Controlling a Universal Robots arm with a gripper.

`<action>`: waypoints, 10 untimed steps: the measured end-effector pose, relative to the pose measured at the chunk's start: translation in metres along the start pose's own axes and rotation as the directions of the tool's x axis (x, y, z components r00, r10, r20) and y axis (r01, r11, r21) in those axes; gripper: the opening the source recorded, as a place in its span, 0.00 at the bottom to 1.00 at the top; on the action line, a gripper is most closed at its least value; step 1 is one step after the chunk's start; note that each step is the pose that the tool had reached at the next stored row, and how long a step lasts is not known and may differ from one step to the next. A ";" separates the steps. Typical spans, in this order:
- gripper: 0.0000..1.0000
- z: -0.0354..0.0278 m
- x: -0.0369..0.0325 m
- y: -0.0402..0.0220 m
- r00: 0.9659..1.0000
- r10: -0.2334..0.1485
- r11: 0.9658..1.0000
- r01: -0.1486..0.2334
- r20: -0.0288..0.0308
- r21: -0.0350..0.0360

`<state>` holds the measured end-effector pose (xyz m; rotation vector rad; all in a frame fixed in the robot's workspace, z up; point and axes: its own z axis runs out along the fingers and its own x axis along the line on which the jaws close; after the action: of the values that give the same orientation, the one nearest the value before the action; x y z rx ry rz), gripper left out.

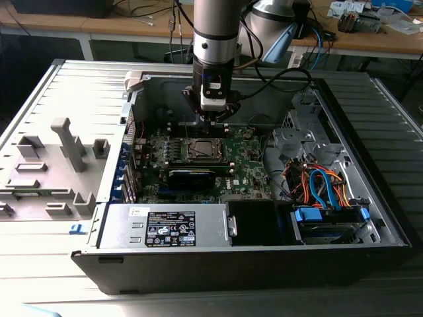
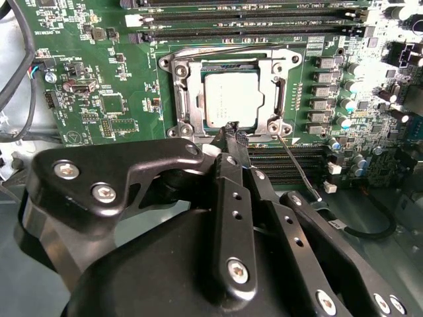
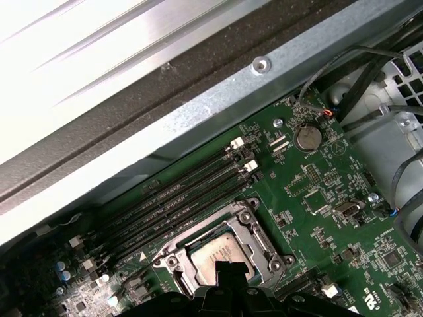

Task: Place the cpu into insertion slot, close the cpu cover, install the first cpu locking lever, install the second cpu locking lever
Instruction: 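Install the first cpu locking lever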

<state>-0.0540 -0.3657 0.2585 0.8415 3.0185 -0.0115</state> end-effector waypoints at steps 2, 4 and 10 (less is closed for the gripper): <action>0.11 0.0000 0.0000 0.0000 1.000 -0.001 1.000 0.001 0.000 0.000; 0.11 0.0000 0.0000 0.0000 1.000 -0.002 1.000 0.002 0.000 0.000; 0.11 0.0000 0.0000 0.0000 1.000 -0.005 1.000 0.005 0.000 0.000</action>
<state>-0.0540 -0.3657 0.2585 0.8343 3.0204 -0.0114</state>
